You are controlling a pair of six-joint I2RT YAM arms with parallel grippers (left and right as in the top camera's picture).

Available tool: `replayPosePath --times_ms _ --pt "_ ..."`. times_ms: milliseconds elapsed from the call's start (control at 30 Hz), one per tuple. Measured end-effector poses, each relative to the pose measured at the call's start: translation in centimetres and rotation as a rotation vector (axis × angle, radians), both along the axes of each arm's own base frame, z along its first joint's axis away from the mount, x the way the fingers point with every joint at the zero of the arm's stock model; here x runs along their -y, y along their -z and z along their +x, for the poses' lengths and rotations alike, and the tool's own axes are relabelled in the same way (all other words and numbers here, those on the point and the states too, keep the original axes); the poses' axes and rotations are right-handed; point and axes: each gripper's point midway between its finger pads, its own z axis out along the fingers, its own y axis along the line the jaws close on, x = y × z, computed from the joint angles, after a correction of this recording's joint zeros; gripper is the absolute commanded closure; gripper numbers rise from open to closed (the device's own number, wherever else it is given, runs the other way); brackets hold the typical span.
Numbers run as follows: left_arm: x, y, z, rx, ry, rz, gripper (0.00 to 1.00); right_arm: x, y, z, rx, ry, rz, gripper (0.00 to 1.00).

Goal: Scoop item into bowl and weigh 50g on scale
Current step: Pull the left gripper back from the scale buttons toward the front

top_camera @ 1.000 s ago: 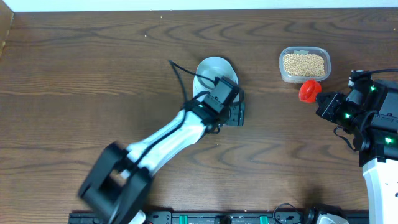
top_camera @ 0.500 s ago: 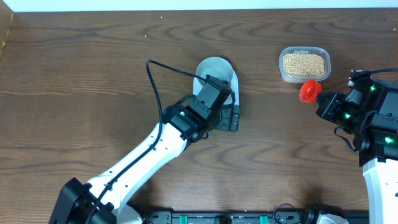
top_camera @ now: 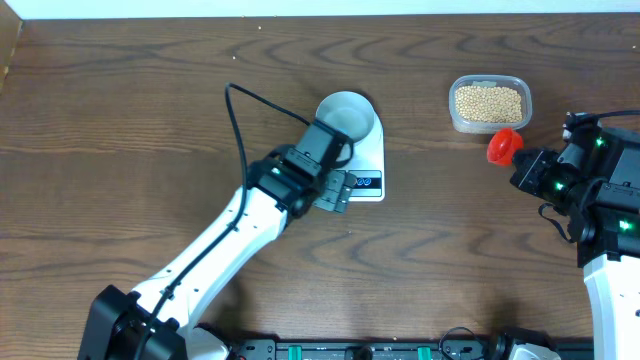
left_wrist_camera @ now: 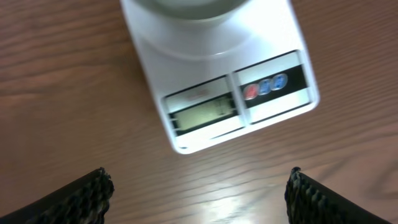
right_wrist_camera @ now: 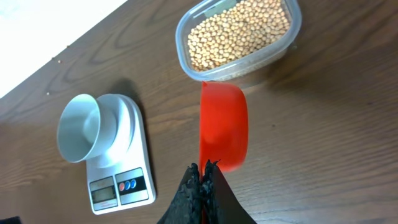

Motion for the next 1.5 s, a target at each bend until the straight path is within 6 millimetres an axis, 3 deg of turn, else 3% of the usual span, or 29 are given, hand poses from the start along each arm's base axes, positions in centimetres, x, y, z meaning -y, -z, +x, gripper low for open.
replayPosePath --times_ms 167,300,467,700,1200,1500 --pt "-2.3 0.5 0.2 -0.024 0.054 0.059 0.09 0.3 0.1 0.0 -0.005 0.012 -0.015 0.99" --pt "-3.0 0.7 0.0 -0.053 0.104 0.063 0.09 0.5 0.2 0.0 -0.006 0.020 -0.023 0.99" --pt "-2.9 1.0 -0.3 -0.060 0.156 0.061 0.09 0.7 0.2 0.1 -0.007 0.029 -0.032 0.99" --pt "-3.6 3.4 -2.2 -0.128 0.183 0.085 0.09 1.0 0.6 0.2 -0.021 0.040 -0.042 0.99" --pt "-4.3 6.4 -3.5 -0.152 0.194 0.099 0.09 1.4 2.9 0.9 -0.087 0.031 -0.053 0.99" --pt "-4.0 6.3 -2.9 -0.123 0.194 0.087 0.09 1.7 2.9 0.9 -0.085 0.021 -0.085 0.99"
